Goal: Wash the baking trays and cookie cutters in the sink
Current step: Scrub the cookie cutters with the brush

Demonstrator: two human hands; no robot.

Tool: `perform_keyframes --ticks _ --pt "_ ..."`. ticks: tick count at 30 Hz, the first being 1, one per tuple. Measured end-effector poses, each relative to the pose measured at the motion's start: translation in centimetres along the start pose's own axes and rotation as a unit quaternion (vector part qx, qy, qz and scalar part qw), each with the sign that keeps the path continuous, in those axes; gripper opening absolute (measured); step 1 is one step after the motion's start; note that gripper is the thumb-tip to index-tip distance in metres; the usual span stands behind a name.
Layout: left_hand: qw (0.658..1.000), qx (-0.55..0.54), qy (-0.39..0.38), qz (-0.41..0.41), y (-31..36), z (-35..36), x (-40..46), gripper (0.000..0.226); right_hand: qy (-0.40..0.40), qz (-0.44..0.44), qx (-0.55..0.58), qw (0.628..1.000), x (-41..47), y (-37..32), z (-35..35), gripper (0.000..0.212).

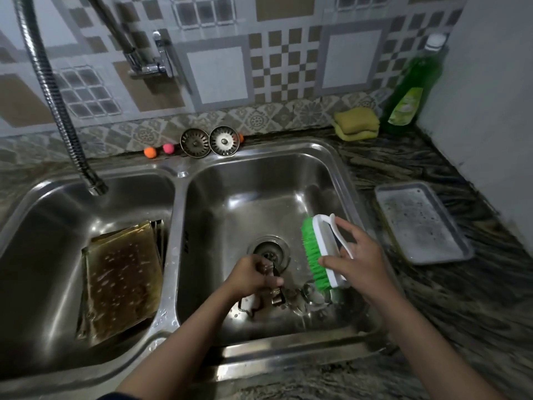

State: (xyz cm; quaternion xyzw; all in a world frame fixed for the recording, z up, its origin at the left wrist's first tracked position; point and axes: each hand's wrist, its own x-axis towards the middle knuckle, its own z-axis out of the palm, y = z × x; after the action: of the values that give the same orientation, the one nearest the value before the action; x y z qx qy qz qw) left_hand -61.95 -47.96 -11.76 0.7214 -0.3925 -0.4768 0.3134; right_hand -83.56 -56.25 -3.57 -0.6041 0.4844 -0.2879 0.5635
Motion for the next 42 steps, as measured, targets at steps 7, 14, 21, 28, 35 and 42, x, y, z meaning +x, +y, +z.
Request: perform_keyframes --ticks 7,14,21,28,35,42 --pt "0.985 -0.132 0.107 0.012 1.7 -0.2 -0.2 0.038 -0.024 -0.002 0.003 1.000 -0.5 -0.4 0.6 0.084" --pt "0.967 -0.149 0.188 0.089 2.1 0.0 0.0 0.040 -0.024 -0.012 0.018 0.999 -0.9 -1.2 -0.3 0.082" --pt "0.949 -0.151 0.231 0.150 4.4 0.7 -0.4 0.042 -0.015 -0.033 0.041 0.999 -1.1 -1.7 -1.2 0.080" --pt "0.939 -0.230 0.213 0.141 6.5 2.3 -0.6 0.019 0.060 -0.071 -0.003 0.996 -0.2 -2.7 -5.5 0.082" --pt "0.937 -0.315 0.102 0.112 7.1 3.8 -1.4 0.038 0.182 -0.097 -0.194 0.959 4.2 -3.0 -13.4 0.080" --pt "0.928 -0.354 0.071 0.090 7.1 4.3 -2.0 0.040 0.147 -0.066 -0.266 0.950 6.7 -0.3 -13.8 0.077"
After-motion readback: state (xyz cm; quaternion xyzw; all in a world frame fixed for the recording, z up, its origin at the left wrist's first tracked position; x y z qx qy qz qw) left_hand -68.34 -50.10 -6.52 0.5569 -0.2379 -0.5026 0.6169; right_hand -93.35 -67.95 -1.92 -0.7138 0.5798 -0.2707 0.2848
